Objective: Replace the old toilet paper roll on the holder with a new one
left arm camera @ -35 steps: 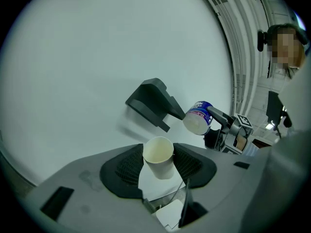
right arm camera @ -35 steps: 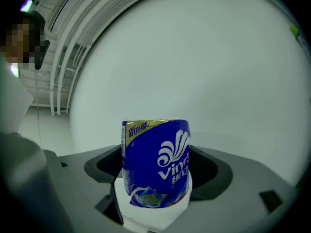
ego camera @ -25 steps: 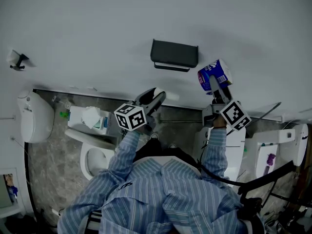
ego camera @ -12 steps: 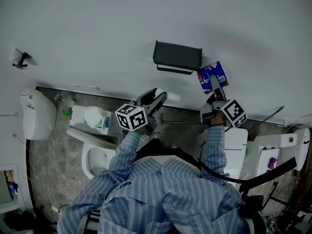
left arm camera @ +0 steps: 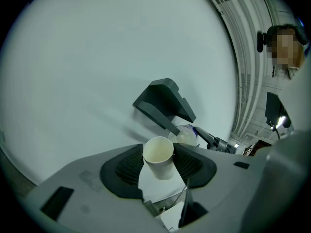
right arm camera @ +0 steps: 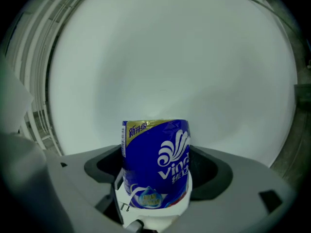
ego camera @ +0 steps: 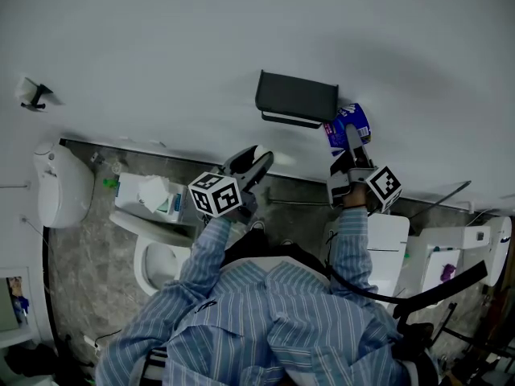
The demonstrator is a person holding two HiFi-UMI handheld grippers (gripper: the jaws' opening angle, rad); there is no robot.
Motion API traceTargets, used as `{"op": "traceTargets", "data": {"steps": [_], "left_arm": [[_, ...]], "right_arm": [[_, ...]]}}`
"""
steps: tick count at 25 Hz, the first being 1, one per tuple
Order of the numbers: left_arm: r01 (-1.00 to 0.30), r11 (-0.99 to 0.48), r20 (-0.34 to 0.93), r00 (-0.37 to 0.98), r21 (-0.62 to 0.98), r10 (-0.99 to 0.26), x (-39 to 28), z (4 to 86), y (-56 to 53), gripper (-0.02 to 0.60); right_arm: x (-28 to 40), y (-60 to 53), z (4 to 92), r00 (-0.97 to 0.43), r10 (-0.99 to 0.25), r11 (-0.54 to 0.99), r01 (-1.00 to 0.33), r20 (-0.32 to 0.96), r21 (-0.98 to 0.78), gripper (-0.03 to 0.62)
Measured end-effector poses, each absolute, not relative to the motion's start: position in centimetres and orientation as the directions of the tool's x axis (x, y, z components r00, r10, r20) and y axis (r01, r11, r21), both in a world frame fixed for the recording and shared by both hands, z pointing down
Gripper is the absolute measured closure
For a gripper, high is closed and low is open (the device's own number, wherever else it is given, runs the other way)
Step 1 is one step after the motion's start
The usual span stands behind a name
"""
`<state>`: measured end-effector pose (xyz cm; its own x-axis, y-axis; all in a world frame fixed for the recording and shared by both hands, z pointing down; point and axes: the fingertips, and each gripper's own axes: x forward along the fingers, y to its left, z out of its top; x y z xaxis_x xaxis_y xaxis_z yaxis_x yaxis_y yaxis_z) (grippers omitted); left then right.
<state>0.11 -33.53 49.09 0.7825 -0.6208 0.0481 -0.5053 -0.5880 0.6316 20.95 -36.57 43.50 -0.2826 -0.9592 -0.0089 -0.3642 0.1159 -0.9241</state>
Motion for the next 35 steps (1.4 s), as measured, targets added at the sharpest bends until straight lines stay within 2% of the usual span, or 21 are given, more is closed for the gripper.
{"op": "traceTargets", "data": {"steps": [4,12,21,27,35], "left_arm": [[-0.504,-0.586,0.049,0.783,0.634,-0.620,0.3,49.2,-33.9,0.390],[-0.501,-0.583,0.052,0.785,0.639,-0.617,0.3,49.6,-34.5,0.389],[-0.506,-0.574,0.054,0.778,0.644,-0.626,0.0,49.5,-34.8,0.389],[-0.508,-0.561,0.055,0.771,0.654,-0.635,-1.0,49.9,-34.7,0.390],[-0.509,-0.556,0.049,0.765,0.657,-0.642,-2.1,49.9,-34.8,0.390]], "right_arm": [[20.9,-36.9,43.8,-0.280,-0.960,0.113,-0.310,-0.023,-0.944,0.184],[19.8,-37.5,44.7,-0.277,-0.957,0.113,-0.097,-0.082,-0.989,0.184],[15.6,-38.1,45.0,-0.374,-0.922,0.111,-0.006,-0.101,-0.994,0.184],[12.9,-38.0,45.2,-0.420,-0.901,0.111,0.009,-0.105,-0.994,0.184],[8.2,-37.7,45.2,-0.529,-0.845,0.130,-0.051,-0.084,-0.990,0.186]]}}
